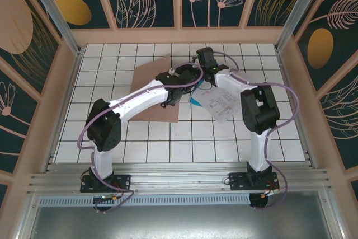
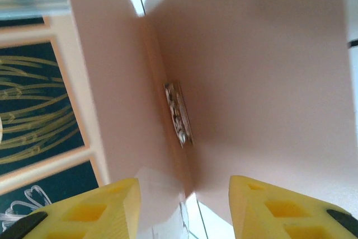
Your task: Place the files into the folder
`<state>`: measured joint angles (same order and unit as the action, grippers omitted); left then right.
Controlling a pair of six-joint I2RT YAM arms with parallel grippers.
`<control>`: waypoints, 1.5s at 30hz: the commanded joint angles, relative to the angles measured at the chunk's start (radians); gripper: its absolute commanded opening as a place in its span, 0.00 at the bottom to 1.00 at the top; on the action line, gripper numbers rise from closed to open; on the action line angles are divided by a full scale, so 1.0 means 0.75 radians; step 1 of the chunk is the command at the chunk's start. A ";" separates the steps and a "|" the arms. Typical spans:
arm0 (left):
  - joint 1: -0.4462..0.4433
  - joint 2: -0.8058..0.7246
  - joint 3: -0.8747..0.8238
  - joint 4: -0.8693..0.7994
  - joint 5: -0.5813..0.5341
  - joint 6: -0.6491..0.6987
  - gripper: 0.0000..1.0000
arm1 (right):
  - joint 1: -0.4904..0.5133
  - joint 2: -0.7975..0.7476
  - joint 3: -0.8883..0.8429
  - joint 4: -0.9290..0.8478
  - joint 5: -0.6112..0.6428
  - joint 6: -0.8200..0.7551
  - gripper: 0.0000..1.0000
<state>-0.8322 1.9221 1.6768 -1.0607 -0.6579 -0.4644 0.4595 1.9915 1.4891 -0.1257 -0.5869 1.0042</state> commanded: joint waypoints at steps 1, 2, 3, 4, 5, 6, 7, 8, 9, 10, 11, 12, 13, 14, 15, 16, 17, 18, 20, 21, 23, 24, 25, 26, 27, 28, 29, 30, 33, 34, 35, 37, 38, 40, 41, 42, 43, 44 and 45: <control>0.005 -0.100 -0.035 -0.024 -0.052 -0.034 0.00 | -0.011 -0.069 -0.037 -0.029 0.144 -0.050 0.47; 0.006 -0.114 -0.047 -0.011 -0.049 -0.031 0.00 | -0.007 -0.050 -0.027 -0.052 0.148 -0.059 0.47; 0.005 -0.133 -0.060 0.004 -0.044 -0.029 0.00 | 0.001 -0.013 -0.003 -0.093 0.150 -0.071 0.46; 0.005 -0.147 -0.069 0.014 -0.043 -0.027 0.00 | 0.010 0.030 0.024 -0.128 0.146 -0.083 0.45; 0.006 -0.158 -0.073 0.020 -0.044 -0.027 0.00 | 0.020 0.063 0.049 -0.146 0.140 -0.095 0.43; 0.006 -0.173 -0.081 0.029 -0.045 -0.023 0.00 | 0.035 0.103 0.086 -0.174 0.146 -0.114 0.42; 0.006 -0.188 -0.087 0.038 -0.049 -0.023 0.00 | 0.050 0.142 0.126 -0.207 0.158 -0.133 0.40; 0.005 -0.200 -0.092 0.045 -0.053 -0.023 0.00 | 0.061 0.172 0.161 -0.233 0.167 -0.147 0.39; 0.008 -0.214 -0.101 0.053 -0.055 -0.020 0.00 | 0.075 0.208 0.200 -0.259 0.180 -0.160 0.38; 0.007 -0.227 -0.105 0.056 -0.058 -0.024 0.00 | 0.085 0.244 0.240 -0.288 0.197 -0.170 0.38; 0.009 -0.234 -0.110 0.058 -0.058 -0.029 0.00 | 0.094 0.268 0.267 -0.301 0.207 -0.174 0.38; 0.013 -0.242 -0.112 0.056 -0.058 -0.036 0.00 | 0.102 0.299 0.297 -0.310 0.214 -0.175 0.38; 0.014 -0.250 -0.116 0.058 -0.056 -0.042 0.00 | 0.108 0.329 0.331 -0.324 0.223 -0.175 0.37; 0.017 -0.257 -0.119 0.059 -0.055 -0.048 0.00 | 0.109 0.352 0.354 -0.341 0.231 -0.173 0.37; 0.022 -0.266 -0.124 0.062 -0.049 -0.055 0.00 | 0.109 0.380 0.382 -0.360 0.239 -0.172 0.37; 0.025 -0.270 -0.132 0.076 -0.040 -0.056 0.00 | 0.109 0.402 0.393 -0.368 0.244 -0.167 0.36; 0.030 -0.270 -0.140 0.089 -0.034 -0.060 0.00 | 0.109 0.415 0.393 -0.374 0.248 -0.163 0.37; 0.036 -0.320 -0.152 0.101 -0.029 -0.069 0.00 | 0.109 0.429 0.383 -0.376 0.249 -0.155 0.36; 0.063 -0.346 -0.172 0.111 -0.015 -0.089 0.00 | 0.109 0.443 0.346 -0.374 0.237 -0.138 0.36; 0.081 -0.360 -0.181 0.109 -0.008 -0.105 0.00 | 0.109 0.445 0.324 -0.375 0.234 -0.131 0.36; 0.126 -0.391 -0.204 0.100 -0.005 -0.134 0.00 | 0.109 0.435 0.275 -0.381 0.249 -0.127 0.36; 0.155 -0.414 -0.219 0.095 -0.004 -0.152 0.00 | 0.108 0.430 0.257 -0.386 0.262 -0.130 0.35; 0.181 -0.434 -0.237 0.093 -0.004 -0.168 0.00 | 0.105 0.426 0.243 -0.392 0.272 -0.132 0.35; 0.219 -0.462 -0.259 0.095 -0.004 -0.184 0.04 | 0.100 0.421 0.230 -0.393 0.275 -0.136 0.35; 0.265 -0.490 -0.281 0.098 -0.003 -0.201 0.13 | 0.092 0.419 0.216 -0.394 0.275 -0.140 0.35; 0.303 -0.513 -0.302 0.103 -0.002 -0.212 0.21 | 0.086 0.417 0.207 -0.395 0.275 -0.145 0.35; 0.351 -0.542 -0.322 0.111 0.002 -0.222 0.30 | 0.078 0.411 0.197 -0.394 0.275 -0.151 0.35; 0.409 -0.567 -0.343 0.118 0.014 -0.233 0.39 | 0.072 0.408 0.185 -0.389 0.275 -0.155 0.35; 0.584 -0.622 -0.397 0.147 0.086 -0.286 0.51 | 0.056 0.399 0.162 -0.379 0.267 -0.168 0.35; 0.643 -0.632 -0.411 0.157 0.135 -0.310 0.52 | 0.054 0.400 0.160 -0.376 0.265 -0.173 0.35; 0.706 -0.641 -0.424 0.160 0.205 -0.346 0.53 | 0.051 0.400 0.160 -0.374 0.263 -0.180 0.35; 0.790 -0.670 -0.443 0.159 0.277 -0.424 0.61 | 0.046 0.399 0.164 -0.374 0.259 -0.192 0.35; 0.828 -0.692 -0.449 0.146 0.290 -0.477 0.67 | 0.043 0.399 0.169 -0.378 0.258 -0.197 0.35; 0.888 -0.741 -0.464 0.140 0.316 -0.552 0.73 | 0.037 0.399 0.181 -0.384 0.250 -0.203 0.35; 0.915 -0.767 -0.472 0.144 0.330 -0.582 0.74 | 0.036 0.401 0.187 -0.385 0.245 -0.208 0.35; 0.939 -0.788 -0.477 0.151 0.352 -0.608 0.75 | 0.034 0.401 0.196 -0.387 0.242 -0.212 0.35; 0.949 -0.801 -0.476 0.156 0.368 -0.627 0.75 | 0.032 0.401 0.204 -0.390 0.241 -0.218 0.35; 0.951 -0.806 -0.465 0.153 0.374 -0.644 0.76 | 0.031 0.401 0.212 -0.392 0.238 -0.224 0.36; 0.952 -0.808 -0.446 0.139 0.378 -0.659 0.76 | 0.031 0.401 0.222 -0.391 0.231 -0.230 0.36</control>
<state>-0.1246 1.3453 1.3239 -0.9459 -0.4248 -0.8677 0.5014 2.2734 1.6547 -0.3149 -0.4629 0.8650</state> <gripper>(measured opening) 0.756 0.358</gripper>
